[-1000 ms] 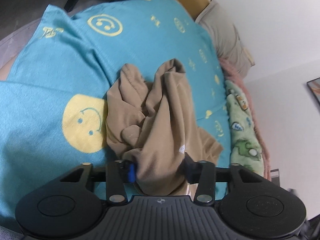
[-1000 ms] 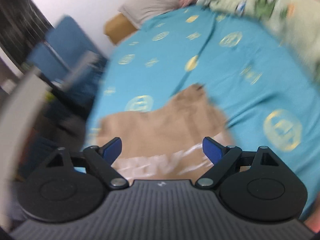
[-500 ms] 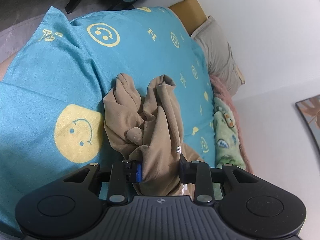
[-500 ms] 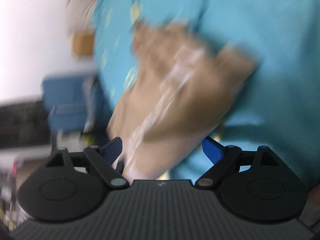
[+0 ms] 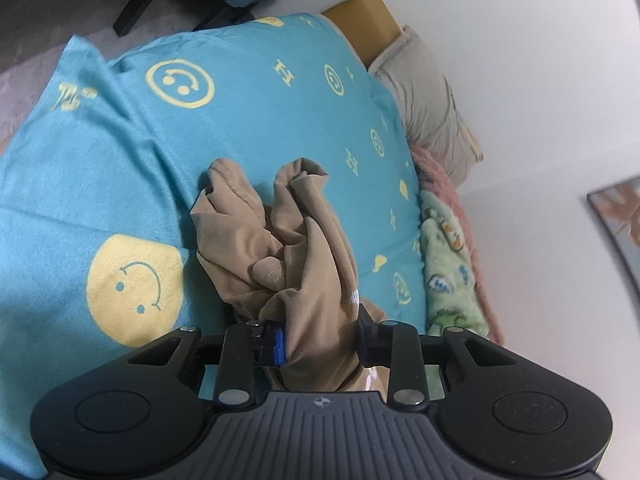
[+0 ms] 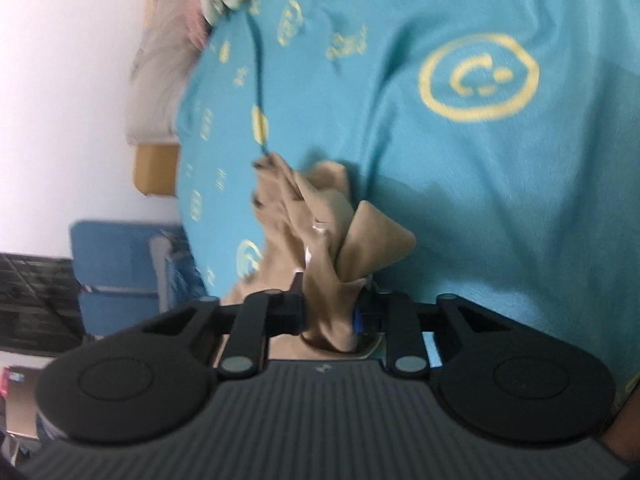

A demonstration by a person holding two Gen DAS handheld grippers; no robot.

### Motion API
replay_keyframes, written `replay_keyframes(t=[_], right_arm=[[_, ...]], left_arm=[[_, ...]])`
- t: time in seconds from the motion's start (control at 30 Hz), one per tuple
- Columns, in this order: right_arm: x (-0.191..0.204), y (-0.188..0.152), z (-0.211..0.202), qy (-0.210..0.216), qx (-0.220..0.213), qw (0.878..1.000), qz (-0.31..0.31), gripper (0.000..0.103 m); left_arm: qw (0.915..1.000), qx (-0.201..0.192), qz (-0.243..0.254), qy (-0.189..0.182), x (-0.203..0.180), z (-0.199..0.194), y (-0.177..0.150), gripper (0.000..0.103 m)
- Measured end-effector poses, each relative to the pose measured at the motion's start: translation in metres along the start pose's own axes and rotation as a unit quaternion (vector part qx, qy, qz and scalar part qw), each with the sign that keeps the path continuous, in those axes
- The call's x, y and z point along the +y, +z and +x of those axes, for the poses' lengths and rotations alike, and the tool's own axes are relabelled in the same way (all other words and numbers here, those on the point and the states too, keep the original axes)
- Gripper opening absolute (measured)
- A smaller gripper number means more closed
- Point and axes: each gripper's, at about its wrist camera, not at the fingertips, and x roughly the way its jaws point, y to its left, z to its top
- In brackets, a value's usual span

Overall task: Fold clothes
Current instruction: 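Carry the held shirt bundle with both grippers onto the pink throw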

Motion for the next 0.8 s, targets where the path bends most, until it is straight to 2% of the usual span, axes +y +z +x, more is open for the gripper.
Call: replay_keyframes(t=[0.1, 0.2, 0.33, 0.43, 0.6, 0.67, 0.8], right_arm=[[0.008, 0.004, -0.023, 0.021, -0.024, 0.999, -0.007, 0.02], [0.012, 0.007, -0.061, 0.062, -0.041, 0.997, 0.013, 0.02], [0.018, 0.014, -0.118, 0.106, -0.064, 0.992, 0.007, 0.02], [0.021, 0.034, -0.155, 0.127, -0.08, 0.989, 0.008, 0.02], [0.023, 0.085, -0.199, 0.134, -0.118, 0.984, 0.005, 0.02], [0.023, 0.115, -0.213, 0.127, -0.131, 0.983, 0.004, 0.021], [0.035, 0.195, -0.241, 0.101, -0.178, 0.979, -0.028, 0.021]], left_arm=[[0.9998, 0.003, 0.005, -0.018, -0.023, -0.016, -0.001, 0.032], [0.999, 0.008, 0.007, -0.043, -0.052, -0.037, -0.006, 0.032], [0.9964, 0.031, 0.042, -0.067, -0.102, -0.059, -0.02, 0.032], [0.9929, 0.054, 0.073, -0.078, -0.144, -0.062, -0.038, 0.032], [0.9861, 0.091, 0.103, -0.093, -0.214, -0.029, -0.072, 0.032], [0.983, 0.109, 0.111, -0.098, -0.245, -0.002, -0.087, 0.032], [0.9745, 0.141, 0.13, -0.116, -0.321, 0.063, -0.117, 0.032]])
